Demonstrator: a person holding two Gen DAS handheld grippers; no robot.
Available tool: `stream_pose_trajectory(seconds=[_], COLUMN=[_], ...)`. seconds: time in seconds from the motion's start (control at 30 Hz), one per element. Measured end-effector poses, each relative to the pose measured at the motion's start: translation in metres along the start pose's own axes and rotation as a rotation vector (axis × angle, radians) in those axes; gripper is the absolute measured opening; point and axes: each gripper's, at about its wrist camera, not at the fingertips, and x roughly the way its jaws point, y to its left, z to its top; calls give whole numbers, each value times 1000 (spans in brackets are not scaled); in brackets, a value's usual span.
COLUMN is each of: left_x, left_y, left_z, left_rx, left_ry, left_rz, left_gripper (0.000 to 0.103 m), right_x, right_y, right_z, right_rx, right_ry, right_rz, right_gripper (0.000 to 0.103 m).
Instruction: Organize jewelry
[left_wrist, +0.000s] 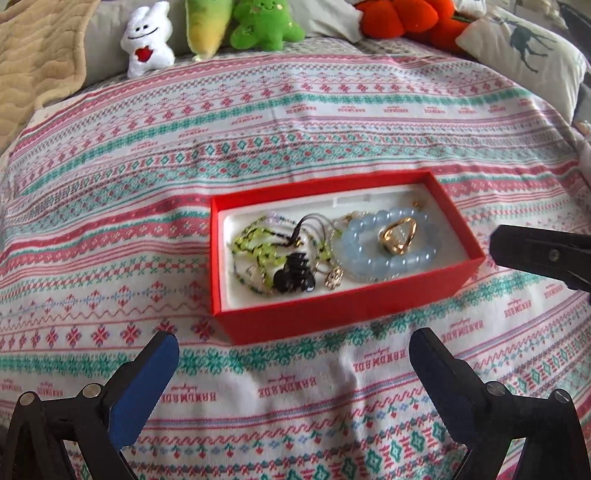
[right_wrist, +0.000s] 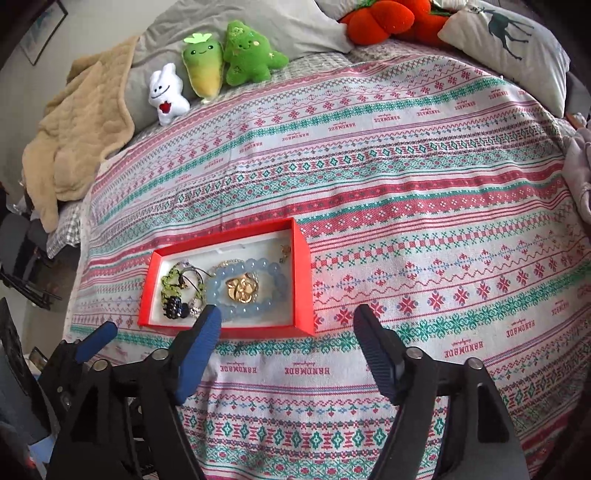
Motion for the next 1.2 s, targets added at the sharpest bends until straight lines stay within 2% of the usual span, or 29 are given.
stream_pose_trajectory(seconds=[0.1, 0.27, 0.57, 1.2], left_x=[0, -5, -10, -6], left_y=[8, 19, 27, 24], left_z=[-9, -23, -32, -31], left_rx=[-47, -78, -102, -91], left_ry=[37, 41, 59, 72], left_rz=[21, 99, 109, 102], left_gripper=[102, 102, 102, 102], right_x=[-5, -11, -5, 5], right_y=[2, 6, 23, 26], right_z=[-15, -34, -51, -53], right_rx=[-40, -111, -205, -195], right_ry=[-3, -8, 26, 54], right_rz=[-57, -148, -178, -181], right_gripper=[102, 103, 103, 103])
